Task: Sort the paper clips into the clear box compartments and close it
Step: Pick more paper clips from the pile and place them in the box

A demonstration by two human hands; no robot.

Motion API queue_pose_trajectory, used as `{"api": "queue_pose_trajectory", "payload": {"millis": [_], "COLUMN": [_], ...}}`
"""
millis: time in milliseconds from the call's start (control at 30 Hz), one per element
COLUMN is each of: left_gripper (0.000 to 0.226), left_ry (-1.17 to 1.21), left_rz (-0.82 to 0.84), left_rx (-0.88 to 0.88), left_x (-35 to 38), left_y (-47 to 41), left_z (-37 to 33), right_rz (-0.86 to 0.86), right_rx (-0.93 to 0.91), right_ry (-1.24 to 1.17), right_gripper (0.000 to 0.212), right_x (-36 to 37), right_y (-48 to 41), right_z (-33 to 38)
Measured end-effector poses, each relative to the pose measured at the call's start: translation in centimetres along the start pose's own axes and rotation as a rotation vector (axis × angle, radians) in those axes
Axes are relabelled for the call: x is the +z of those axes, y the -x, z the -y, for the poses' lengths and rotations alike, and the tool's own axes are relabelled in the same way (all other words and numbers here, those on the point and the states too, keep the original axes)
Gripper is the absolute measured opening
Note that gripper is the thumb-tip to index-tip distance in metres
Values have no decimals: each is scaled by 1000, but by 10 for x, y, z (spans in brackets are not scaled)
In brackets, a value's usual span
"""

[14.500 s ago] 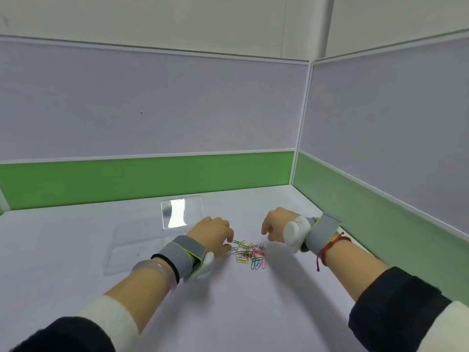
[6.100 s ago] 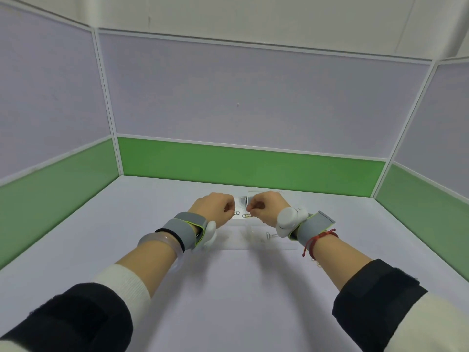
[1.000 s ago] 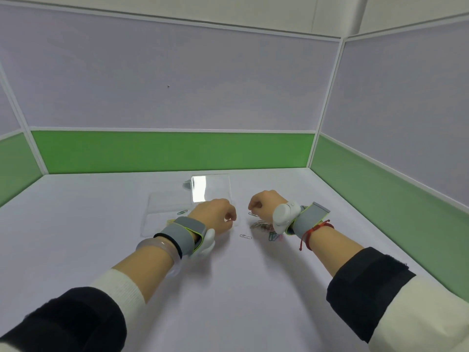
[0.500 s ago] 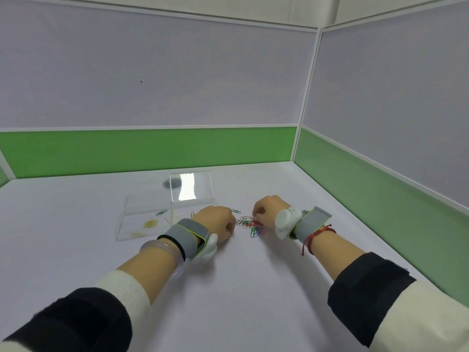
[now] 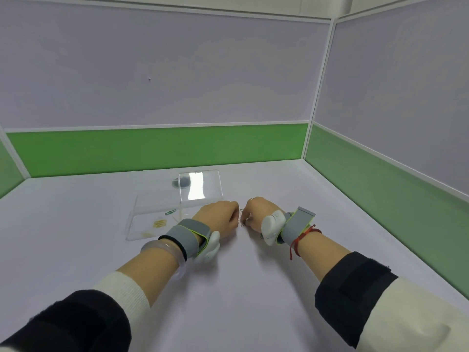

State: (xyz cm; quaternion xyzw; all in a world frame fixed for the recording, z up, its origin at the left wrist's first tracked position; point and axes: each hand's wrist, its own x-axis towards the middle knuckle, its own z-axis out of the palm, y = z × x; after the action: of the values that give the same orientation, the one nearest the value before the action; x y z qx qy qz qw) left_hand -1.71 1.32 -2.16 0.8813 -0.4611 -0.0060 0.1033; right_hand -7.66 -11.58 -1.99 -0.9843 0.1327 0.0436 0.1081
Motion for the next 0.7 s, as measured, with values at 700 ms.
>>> {"api": "queue_pose_trajectory", "payload": {"millis": [700], "left_gripper": [15], "left_ry": [103], "left_rz": [-179], "left_rx": [-95], "left_x": [-21], "left_y": [3], "left_z": [32], "right_rz": [-312], "right_rx": [32], "right_ry": [-309], "right_gripper": [20], "right_x": [-22], "right_y": [-2], "right_z": [10]}}
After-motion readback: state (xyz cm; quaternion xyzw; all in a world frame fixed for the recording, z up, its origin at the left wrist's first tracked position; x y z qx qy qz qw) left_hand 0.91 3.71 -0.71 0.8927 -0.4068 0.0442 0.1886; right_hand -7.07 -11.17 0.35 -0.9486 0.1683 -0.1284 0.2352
